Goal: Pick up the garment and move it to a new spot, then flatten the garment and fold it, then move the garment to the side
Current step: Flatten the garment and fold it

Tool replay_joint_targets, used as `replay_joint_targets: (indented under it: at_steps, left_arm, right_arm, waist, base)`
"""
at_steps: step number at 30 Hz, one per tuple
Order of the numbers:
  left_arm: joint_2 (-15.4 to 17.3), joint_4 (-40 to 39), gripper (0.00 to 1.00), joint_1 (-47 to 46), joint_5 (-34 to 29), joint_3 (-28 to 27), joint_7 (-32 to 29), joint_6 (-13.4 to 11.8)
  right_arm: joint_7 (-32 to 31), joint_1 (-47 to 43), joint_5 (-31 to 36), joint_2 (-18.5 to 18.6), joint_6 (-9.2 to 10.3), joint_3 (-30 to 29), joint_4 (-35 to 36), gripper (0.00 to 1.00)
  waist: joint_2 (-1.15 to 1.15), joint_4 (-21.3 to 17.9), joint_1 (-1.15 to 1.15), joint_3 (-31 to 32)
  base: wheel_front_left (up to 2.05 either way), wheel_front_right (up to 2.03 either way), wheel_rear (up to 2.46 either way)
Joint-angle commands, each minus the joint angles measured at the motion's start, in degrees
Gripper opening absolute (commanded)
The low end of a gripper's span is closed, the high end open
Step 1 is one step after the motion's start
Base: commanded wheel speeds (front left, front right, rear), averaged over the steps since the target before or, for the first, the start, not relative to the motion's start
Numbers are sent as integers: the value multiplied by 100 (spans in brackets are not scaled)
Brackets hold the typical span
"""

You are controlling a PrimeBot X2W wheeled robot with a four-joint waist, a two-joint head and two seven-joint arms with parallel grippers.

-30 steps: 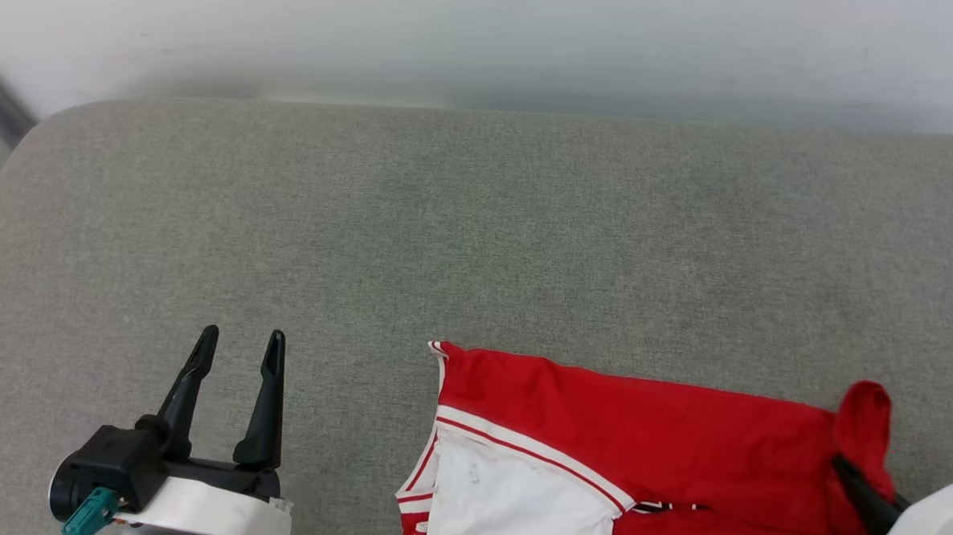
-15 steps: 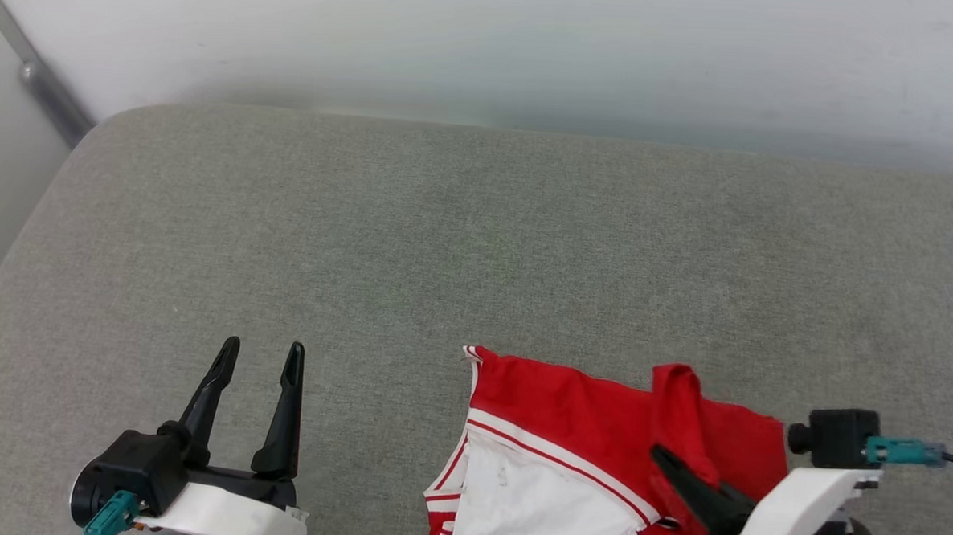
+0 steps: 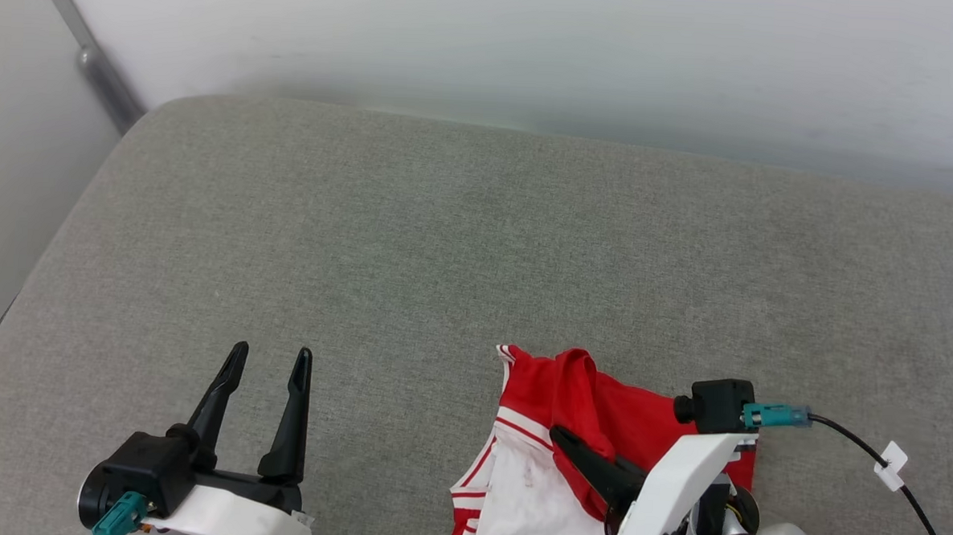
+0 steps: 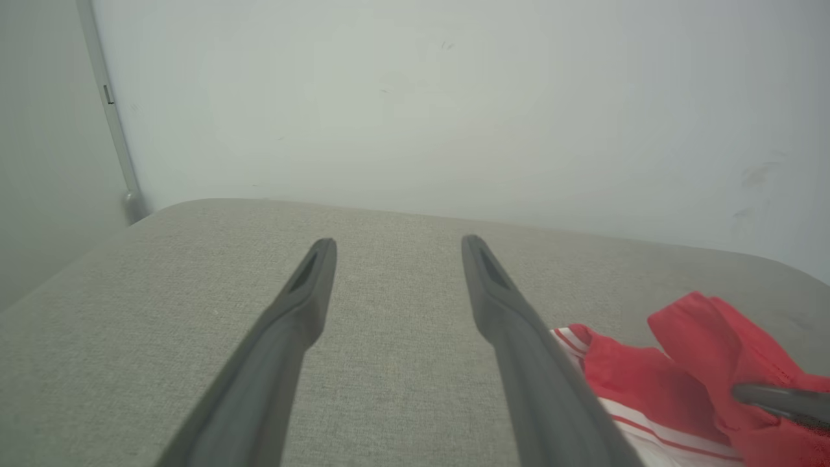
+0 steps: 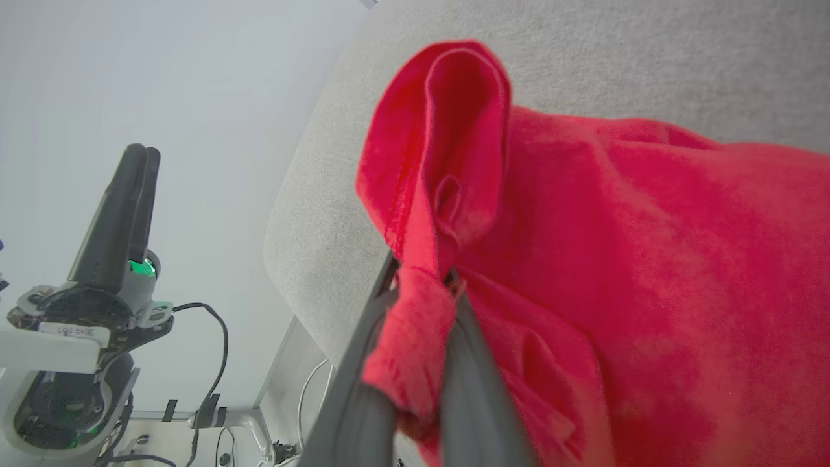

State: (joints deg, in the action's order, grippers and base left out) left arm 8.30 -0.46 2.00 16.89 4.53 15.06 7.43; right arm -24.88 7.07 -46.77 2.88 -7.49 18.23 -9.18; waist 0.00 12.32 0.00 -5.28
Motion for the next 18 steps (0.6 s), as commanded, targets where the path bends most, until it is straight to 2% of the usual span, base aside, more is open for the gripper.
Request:
replay_joint_targets:
  at_steps: [1, 2, 3, 4, 5, 10, 14, 18]
  left_arm:
    - [-2, 1, 100, 3, 32, -10, 14, 6]
    - [0, 7, 100, -1, 37, -6, 14, 6]
    - [1, 16, 100, -11, 44, -3, 14, 6]
    - [6, 22, 100, -19, 46, -3, 14, 2]
    - [5, 30, 100, -21, 54, -11, 14, 2]
    - [7, 56, 100, 17, 89, -60, 14, 2]
    - [-6, 59, 100, 47, 131, -78, 14, 2]
    - [17, 36, 100, 73, 140, -111, 14, 2]
  right_arm:
    - [59, 97, 69, 0, 0, 17, -127, 0]
    - [94, 164, 136, -2, 0, 55, -221, 0]
    - [139, 235, 196, -5, 0, 97, -308, 23]
    - [181, 266, 189, -4, 0, 127, -387, 77]
    - [206, 265, 132, -3, 0, 169, -464, 100]
    - [324, 409, -107, 0, 0, 590, -442, 100]
    - [302, 514, -133, -1, 0, 708, -365, 100]
    - [344, 761, 533, 0, 0, 418, -318, 100]
  waist:
    - [0, 31, 0, -2]
    - [0, 53, 0, -17]
    - [0, 68, 0, -26]
    - [0, 79, 0, -32]
    - [0, 85, 0, -33]
    - [0, 62, 0, -17]
    - [0, -14, 0, 49]
    - [0, -162, 0, 99]
  base:
    - [0, 0, 0]
    - [0, 0, 0]
    - [0, 0, 0]
    - [0, 0, 0]
    - [0, 0, 0]
    - [0, 0, 0]
    - [0, 0, 0]
    - [0, 0, 0]
